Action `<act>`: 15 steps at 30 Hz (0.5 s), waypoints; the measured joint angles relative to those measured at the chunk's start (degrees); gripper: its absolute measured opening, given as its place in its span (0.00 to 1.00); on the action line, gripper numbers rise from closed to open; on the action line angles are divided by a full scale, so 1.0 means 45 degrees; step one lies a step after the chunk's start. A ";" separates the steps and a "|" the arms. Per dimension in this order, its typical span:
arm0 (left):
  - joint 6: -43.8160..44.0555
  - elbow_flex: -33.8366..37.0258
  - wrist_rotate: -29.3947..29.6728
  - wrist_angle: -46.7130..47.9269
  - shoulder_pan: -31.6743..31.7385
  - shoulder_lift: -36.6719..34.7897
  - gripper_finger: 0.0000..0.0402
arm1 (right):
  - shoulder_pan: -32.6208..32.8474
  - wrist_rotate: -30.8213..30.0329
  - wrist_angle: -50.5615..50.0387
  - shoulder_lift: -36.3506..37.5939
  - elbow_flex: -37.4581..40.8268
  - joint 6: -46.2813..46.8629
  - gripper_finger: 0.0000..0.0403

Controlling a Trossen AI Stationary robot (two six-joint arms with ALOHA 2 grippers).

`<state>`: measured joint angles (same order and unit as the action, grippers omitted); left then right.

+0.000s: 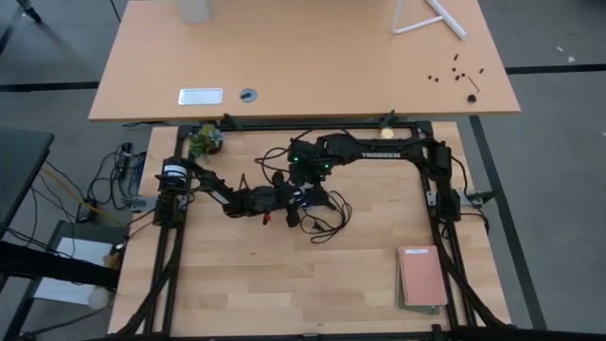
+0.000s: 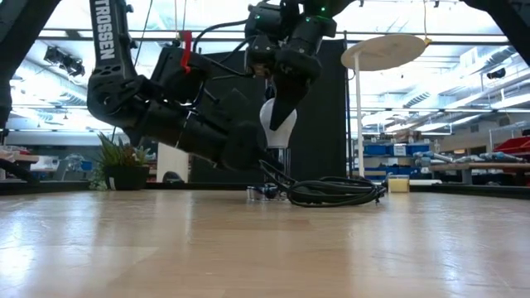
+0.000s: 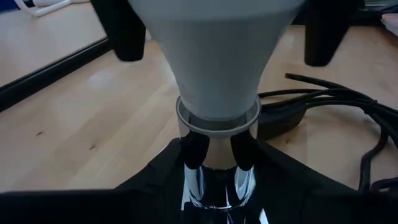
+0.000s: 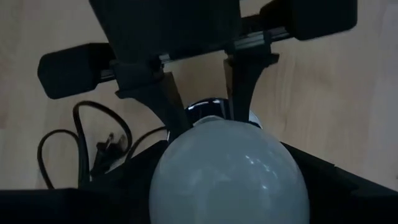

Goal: Screw lightbulb
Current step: Insert the lightbulb into the lamp

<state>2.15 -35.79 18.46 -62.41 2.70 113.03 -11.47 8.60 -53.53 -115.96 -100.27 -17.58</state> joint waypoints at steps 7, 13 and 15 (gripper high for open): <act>0.0357 -0.0001 -0.0045 0.0056 0.0058 0.0000 0.40 | 0.0115 -0.0123 0.0231 -0.0015 0.0129 0.0193 0.69; 0.0561 -0.0016 -0.0035 0.0109 0.0058 0.0000 0.40 | 0.0119 -0.0335 0.0288 0.0019 0.0321 0.0903 0.69; 0.0627 -0.0016 -0.0019 0.0113 0.0063 0.0000 0.40 | 0.0119 -0.0429 0.0313 0.0015 0.0333 0.1323 0.69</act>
<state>4.97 -35.86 18.38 -61.90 2.98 113.03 -10.94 6.67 -52.12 -115.90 -98.77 -11.63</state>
